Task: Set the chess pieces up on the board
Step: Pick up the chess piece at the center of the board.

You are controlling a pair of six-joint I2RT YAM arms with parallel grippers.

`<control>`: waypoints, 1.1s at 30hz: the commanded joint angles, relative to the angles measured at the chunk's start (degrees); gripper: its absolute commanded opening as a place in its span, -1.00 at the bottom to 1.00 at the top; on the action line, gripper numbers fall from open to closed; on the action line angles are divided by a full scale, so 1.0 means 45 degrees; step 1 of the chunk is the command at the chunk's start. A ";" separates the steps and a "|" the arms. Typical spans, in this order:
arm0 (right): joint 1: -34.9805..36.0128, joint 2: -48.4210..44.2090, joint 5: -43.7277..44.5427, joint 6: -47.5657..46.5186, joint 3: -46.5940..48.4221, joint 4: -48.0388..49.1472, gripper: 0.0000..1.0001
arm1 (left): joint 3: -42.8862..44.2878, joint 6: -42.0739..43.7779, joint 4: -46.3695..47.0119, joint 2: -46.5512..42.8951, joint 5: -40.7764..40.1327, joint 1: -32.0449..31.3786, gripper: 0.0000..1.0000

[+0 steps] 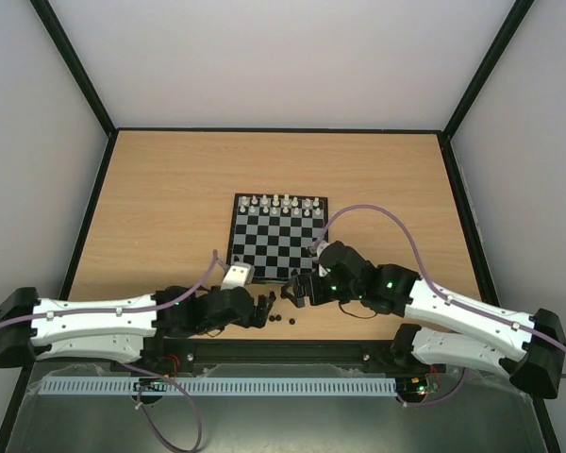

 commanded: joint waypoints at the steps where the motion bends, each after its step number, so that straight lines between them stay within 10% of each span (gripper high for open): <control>1: 0.0101 -0.0696 0.1688 0.0201 -0.0404 -0.0839 0.93 | 0.0418 -0.2252 -0.1922 0.0948 -0.2172 -0.0663 0.98; 9: 0.0106 -0.0607 0.3134 -0.0295 0.0052 -0.1385 0.86 | 0.0155 -0.4608 -0.3316 0.1536 -0.2171 -0.1587 0.91; 18: 0.0113 -0.0743 0.3337 -0.0517 -0.0130 -0.1134 0.85 | 0.0234 -0.5135 -0.3541 0.2825 -0.1775 -0.2435 0.01; 33: 0.0108 -0.1582 0.3670 -0.0583 -0.0500 -0.1499 0.85 | 0.0726 -0.4383 -0.2200 0.4786 -0.1700 -0.2364 -0.19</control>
